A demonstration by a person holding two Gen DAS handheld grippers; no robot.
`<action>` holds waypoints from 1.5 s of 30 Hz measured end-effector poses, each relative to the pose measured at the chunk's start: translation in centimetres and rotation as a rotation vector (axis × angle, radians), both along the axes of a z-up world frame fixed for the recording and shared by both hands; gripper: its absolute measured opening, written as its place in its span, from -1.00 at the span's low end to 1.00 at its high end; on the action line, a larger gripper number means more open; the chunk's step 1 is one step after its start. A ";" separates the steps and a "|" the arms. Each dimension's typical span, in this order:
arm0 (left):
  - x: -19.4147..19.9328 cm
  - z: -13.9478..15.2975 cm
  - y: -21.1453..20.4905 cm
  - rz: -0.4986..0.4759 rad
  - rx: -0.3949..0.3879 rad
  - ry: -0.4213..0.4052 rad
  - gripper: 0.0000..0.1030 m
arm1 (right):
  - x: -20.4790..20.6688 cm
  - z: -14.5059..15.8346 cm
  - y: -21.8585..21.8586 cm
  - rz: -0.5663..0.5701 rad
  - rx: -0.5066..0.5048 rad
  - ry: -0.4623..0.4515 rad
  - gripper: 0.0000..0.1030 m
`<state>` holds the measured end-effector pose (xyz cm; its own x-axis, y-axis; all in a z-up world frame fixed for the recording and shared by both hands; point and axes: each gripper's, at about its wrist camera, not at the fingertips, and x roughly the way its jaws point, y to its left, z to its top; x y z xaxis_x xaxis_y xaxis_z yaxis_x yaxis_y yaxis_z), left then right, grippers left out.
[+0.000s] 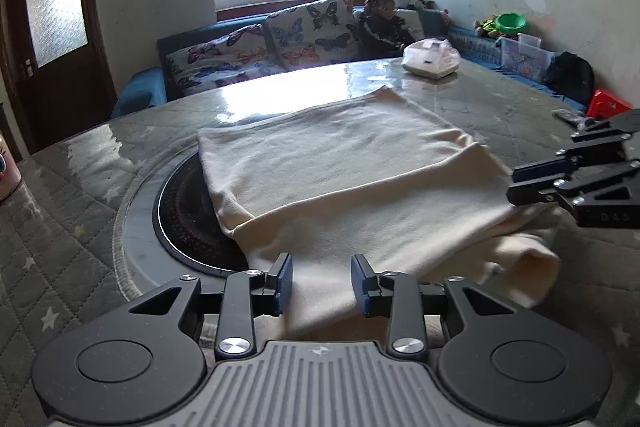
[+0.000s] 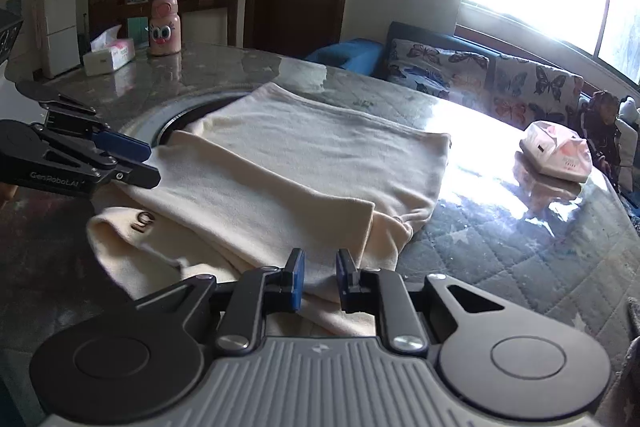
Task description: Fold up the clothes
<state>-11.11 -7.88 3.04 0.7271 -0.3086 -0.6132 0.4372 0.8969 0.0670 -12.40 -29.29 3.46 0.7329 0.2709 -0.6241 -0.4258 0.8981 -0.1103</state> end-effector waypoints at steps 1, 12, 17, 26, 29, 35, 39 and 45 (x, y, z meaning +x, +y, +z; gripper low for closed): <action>-0.6 0.2 0.0 -0.017 0.005 -0.009 -0.23 | -0.2 0.1 0.0 0.004 -0.009 -0.002 -0.71; -6.2 -0.6 -0.6 -0.201 0.201 -0.099 -0.13 | -3.6 0.5 -0.7 0.057 -0.083 -0.004 -0.43; -6.5 -1.7 -2.2 -0.267 0.231 -0.144 -0.13 | -4.7 0.1 -0.5 0.083 -0.107 -0.003 -0.24; -5.4 -1.9 -3.3 -0.285 0.210 -0.181 -0.76 | -6.3 -0.8 1.0 0.187 -0.181 -0.044 -0.05; -4.6 -1.2 -2.9 -0.267 0.165 -0.171 -0.81 | -6.3 -1.0 1.4 0.213 -0.195 -0.063 -0.02; -2.4 0.1 -2.3 -0.228 0.073 -0.141 -0.83 | -5.4 -1.4 2.6 0.244 -0.224 -0.129 0.03; -1.8 0.3 -2.1 -0.234 0.050 -0.128 -0.82 | -3.8 -1.5 3.1 0.257 -0.197 -0.127 -0.06; -2.3 -0.5 -1.7 -0.246 0.070 -0.118 -0.70 | -1.2 -1.4 2.8 0.265 -0.121 -0.036 -0.59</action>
<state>-13.44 -9.61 2.53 0.7032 -0.4445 -0.5549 0.6266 0.7562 0.1883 -13.61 -26.51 2.06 0.6690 0.3813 -0.6380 -0.6377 0.7355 -0.2290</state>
